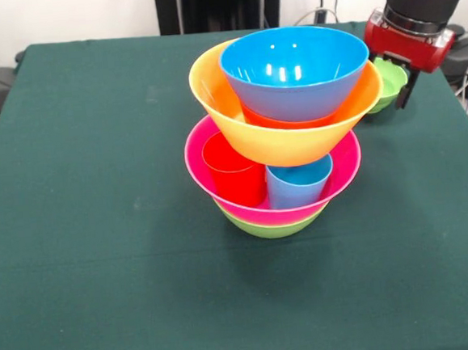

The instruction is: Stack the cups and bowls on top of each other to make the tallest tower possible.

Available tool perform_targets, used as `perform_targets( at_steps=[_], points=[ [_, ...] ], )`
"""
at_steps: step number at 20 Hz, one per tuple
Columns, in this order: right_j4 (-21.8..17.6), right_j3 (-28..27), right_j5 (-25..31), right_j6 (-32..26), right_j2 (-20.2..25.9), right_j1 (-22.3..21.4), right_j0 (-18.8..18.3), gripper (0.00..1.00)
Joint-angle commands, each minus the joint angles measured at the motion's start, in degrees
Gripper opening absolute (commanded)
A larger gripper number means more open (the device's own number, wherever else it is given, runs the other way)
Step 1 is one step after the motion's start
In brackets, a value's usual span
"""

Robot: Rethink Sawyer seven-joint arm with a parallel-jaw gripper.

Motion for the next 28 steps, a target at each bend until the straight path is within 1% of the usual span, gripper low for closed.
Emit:
perform_targets(
  at_steps=[1,4,8,15,23,28],
  points=[
    [0.7,1.1,-3.81,9.08,6.76,3.61,0.27,1.0],
    [1.0,0.94,-4.34,9.42,6.76,4.43,0.35,1.0],
    [2.19,1.89,-4.08,10.29,7.53,4.44,0.12,1.0],
    [4.96,2.94,-0.56,13.23,6.92,3.32,1.92,1.0],
    [6.52,2.03,2.36,13.11,5.92,2.75,3.04,1.0],
    [7.52,2.59,2.31,13.07,5.58,2.79,3.46,1.0]
  ],
)
